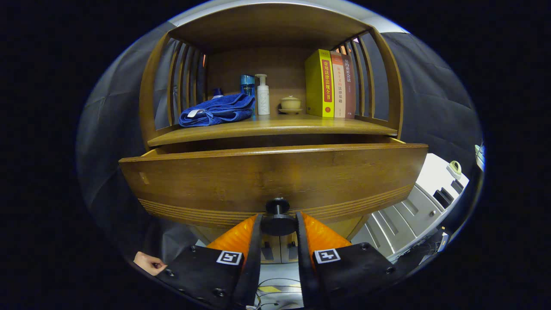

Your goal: Pull open the drawer, take out the items inside it, and place them on the countertop above the cabinet.

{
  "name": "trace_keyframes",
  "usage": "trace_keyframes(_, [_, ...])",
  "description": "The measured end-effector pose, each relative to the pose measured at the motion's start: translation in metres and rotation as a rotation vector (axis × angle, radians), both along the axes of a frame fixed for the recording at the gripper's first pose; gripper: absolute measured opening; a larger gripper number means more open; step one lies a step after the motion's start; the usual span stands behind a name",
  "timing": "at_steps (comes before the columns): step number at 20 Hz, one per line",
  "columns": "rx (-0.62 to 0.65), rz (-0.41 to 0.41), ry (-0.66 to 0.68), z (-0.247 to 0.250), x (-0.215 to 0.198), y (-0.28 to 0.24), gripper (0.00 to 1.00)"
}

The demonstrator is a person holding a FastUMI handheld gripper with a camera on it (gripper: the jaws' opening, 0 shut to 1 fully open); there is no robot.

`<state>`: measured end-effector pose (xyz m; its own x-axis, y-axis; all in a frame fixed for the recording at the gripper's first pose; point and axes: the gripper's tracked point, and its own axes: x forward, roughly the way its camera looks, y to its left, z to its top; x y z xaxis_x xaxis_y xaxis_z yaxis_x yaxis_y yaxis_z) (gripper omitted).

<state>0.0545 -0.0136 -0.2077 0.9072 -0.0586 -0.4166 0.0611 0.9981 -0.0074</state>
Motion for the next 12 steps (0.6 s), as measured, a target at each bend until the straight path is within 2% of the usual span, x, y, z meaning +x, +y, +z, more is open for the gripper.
trace_keyframes(12, [-0.009,0.006,0.023,0.0,-0.061,0.003,0.47])
